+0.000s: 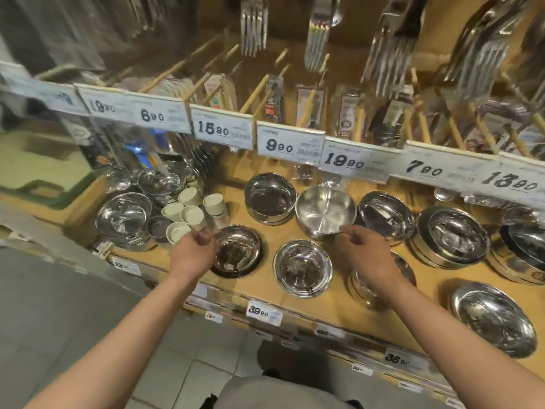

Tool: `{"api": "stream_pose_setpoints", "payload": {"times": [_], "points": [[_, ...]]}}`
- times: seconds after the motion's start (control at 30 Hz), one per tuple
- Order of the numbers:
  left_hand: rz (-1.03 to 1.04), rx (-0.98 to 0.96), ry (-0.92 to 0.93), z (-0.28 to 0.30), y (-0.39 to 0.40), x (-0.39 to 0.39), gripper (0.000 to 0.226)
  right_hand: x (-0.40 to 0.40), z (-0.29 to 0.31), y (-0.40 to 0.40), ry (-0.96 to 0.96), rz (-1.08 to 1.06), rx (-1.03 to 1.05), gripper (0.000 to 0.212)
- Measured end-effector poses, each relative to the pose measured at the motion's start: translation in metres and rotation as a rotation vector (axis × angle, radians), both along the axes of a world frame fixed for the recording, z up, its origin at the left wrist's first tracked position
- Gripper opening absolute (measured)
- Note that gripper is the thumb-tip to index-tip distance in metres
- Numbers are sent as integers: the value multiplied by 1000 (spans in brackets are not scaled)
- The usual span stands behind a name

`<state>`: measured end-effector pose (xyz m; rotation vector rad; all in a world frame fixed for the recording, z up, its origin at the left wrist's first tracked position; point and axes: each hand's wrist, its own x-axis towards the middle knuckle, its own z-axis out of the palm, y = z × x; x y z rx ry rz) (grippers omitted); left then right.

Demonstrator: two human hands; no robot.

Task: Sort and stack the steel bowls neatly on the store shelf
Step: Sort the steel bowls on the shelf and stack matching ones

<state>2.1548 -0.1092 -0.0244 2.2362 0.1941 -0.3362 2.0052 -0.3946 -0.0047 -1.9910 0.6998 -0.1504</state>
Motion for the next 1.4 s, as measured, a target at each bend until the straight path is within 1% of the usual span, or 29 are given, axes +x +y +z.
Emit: {"api": "stream_pose_setpoints", "payload": {"times": [0.07, 0.1, 0.13, 0.2, 0.33, 0.4, 0.5, 0.6, 0.63, 0.73, 0.8, 0.9, 1.0, 1.07, 1.13, 1.2, 1.27, 1.37, 1.4], "points": [[32, -9, 0, -10, 10, -3, 4, 10, -3, 12, 23, 22, 21, 21], [37, -10, -9, -15, 12, -5, 5, 14, -5, 17, 35, 39, 18, 18], [30, -5, -9, -19, 13, -7, 8, 17, -8, 22, 44, 58, 15, 15], [25, 9, 27, -27, 11, -10, 18, 19, -12, 28, 68, 78, 14, 16], [-11, 75, 62, -37, 6, -9, 28, 10, -15, 27, 103, 80, -4, 15], [-20, 83, 89, -39, 4, -5, 23, 3, -16, 22, 107, 71, -3, 12], [-8, 77, 126, -41, 1, 0, 7, -7, -15, 16, 107, 17, -4, 14], [28, 63, 149, -43, 1, 4, 6, -15, -15, 11, 129, 13, -20, 17], [45, 31, 154, -44, 1, 6, 9, -18, -14, 9, 132, 12, -15, 17], [61, -24, 183, -41, 1, 10, 36, -27, -13, 2, 142, -28, 22, 15], [76, -62, 209, -34, 0, 13, 41, -37, -13, -3, 140, -63, 45, 18], [55, -90, 220, -23, -5, 19, 26, -53, -11, -16, 132, -162, 88, 17], [16, -120, 216, -3, -23, 17, 17, -71, -11, -31, 129, -243, 106, 19], [-25, -211, 272, 14, -44, 11, 17, -84, -10, -42, 104, -286, 158, 20], [-121, -220, 325, 31, -69, 0, 24, -98, -11, -51, 73, -323, 187, 20], [-203, -241, 361, 46, -93, -12, 17, -112, -12, -62, 52, -375, 183, 19], [-230, -329, 428, 57, -117, -27, 9, -128, -14, -75, 59, -420, 169, 17], [-250, -393, 491, 67, -146, -49, 7, -150, -17, -94, 66, -471, 189, 16], [-267, -409, 508, 67, -154, -54, 8, -156, -19, -100, 65, -486, 185, 19]]}}
